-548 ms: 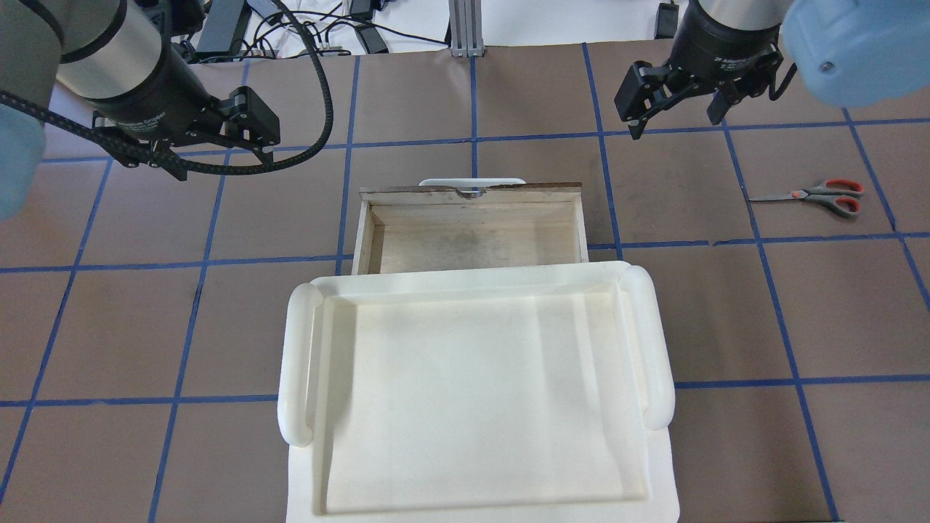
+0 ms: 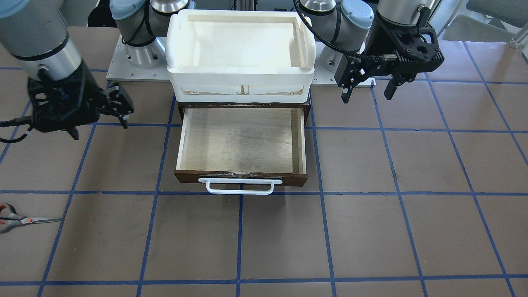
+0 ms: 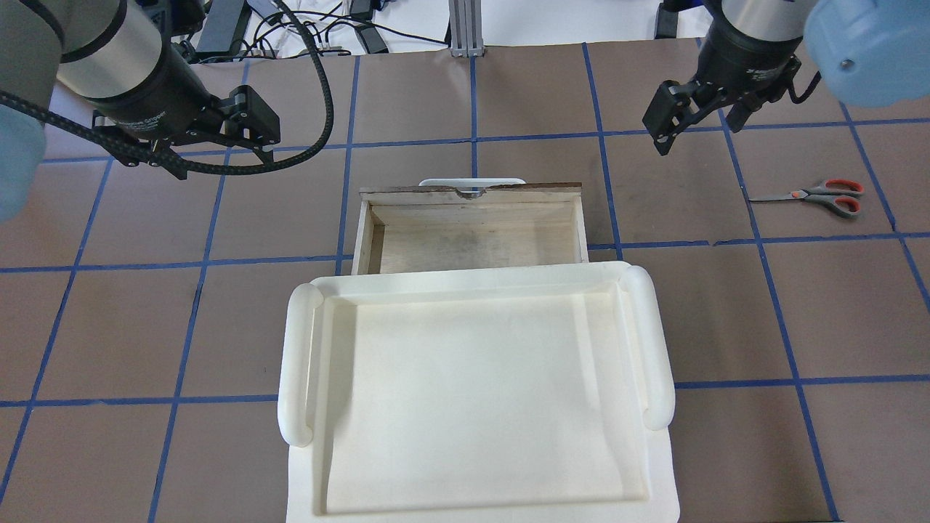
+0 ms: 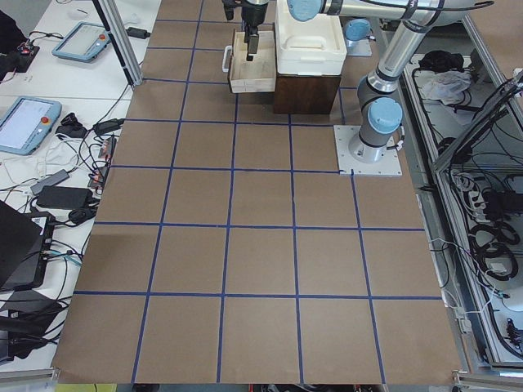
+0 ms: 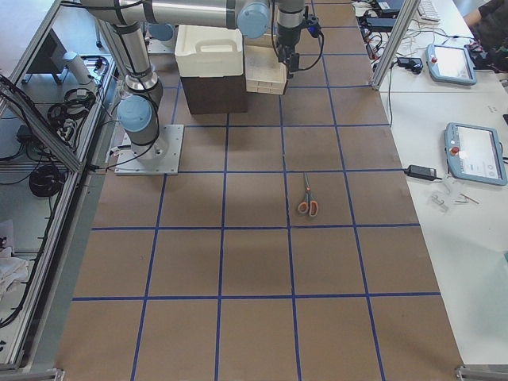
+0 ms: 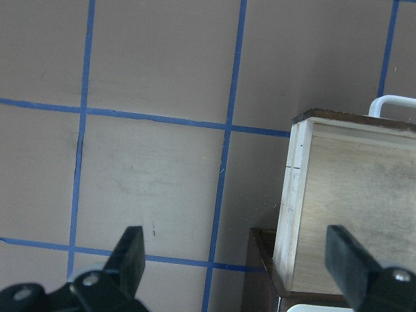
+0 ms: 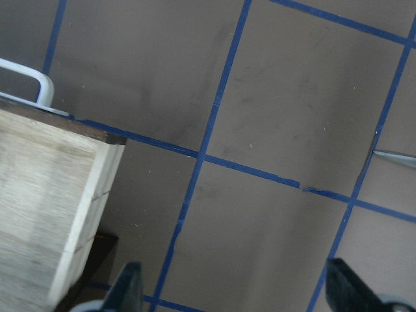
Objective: Put scissors in drawer and close it
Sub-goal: 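Move the right gripper down over the grey-and-orange scissors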
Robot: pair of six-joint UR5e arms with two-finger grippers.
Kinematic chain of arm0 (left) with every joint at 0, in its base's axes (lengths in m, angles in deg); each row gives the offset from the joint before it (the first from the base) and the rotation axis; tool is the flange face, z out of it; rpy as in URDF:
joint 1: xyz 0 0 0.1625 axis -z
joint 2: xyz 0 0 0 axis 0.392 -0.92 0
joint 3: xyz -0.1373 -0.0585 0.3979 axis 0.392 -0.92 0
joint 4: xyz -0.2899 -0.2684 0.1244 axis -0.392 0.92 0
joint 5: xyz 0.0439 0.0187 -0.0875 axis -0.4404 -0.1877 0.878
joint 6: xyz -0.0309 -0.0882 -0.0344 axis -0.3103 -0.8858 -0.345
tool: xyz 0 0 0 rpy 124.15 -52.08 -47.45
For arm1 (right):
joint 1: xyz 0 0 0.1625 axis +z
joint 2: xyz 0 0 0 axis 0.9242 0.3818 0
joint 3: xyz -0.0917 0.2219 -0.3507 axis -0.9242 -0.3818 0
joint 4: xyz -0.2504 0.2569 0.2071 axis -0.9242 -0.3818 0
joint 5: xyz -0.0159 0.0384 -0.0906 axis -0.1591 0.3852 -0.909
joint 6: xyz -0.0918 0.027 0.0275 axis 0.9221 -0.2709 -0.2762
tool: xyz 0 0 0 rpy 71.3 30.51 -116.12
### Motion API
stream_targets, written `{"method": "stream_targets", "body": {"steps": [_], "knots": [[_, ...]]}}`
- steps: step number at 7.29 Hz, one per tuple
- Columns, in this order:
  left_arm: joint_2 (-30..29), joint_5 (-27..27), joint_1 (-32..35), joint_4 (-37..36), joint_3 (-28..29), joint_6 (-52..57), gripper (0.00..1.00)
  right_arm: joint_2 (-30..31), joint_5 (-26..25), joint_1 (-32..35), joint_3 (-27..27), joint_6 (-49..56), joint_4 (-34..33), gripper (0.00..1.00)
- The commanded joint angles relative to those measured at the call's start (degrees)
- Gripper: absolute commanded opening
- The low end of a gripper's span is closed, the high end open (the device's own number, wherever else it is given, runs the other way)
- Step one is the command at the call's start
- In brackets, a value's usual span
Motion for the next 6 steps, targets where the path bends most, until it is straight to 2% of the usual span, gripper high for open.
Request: {"method": "stream_targets", "body": {"steps": [1, 3, 4, 6], "knots": [[0.09, -0.11, 0.0, 0.0, 0.0, -0.02, 1.0, -3.48, -0.08, -9.58, 0.03, 30.99, -1.2, 0.99], [0.18, -0.11, 0.0, 0.08, 0.0, -0.02, 1.0, -10.33, -2.89, -15.2, 0.03, 46.01, -11.62, 0.99], [0.18, -0.11, 0.0, 0.08, 0.0, -0.02, 1.0, -13.84, -2.38, -18.8, 0.03, 51.93, -14.98, 0.99], [0.27, -0.11, 0.0, 0.08, 0.0, -0.02, 1.0, -18.78, -1.32, -19.63, -0.05, 69.2, -17.64, 0.98]]}}
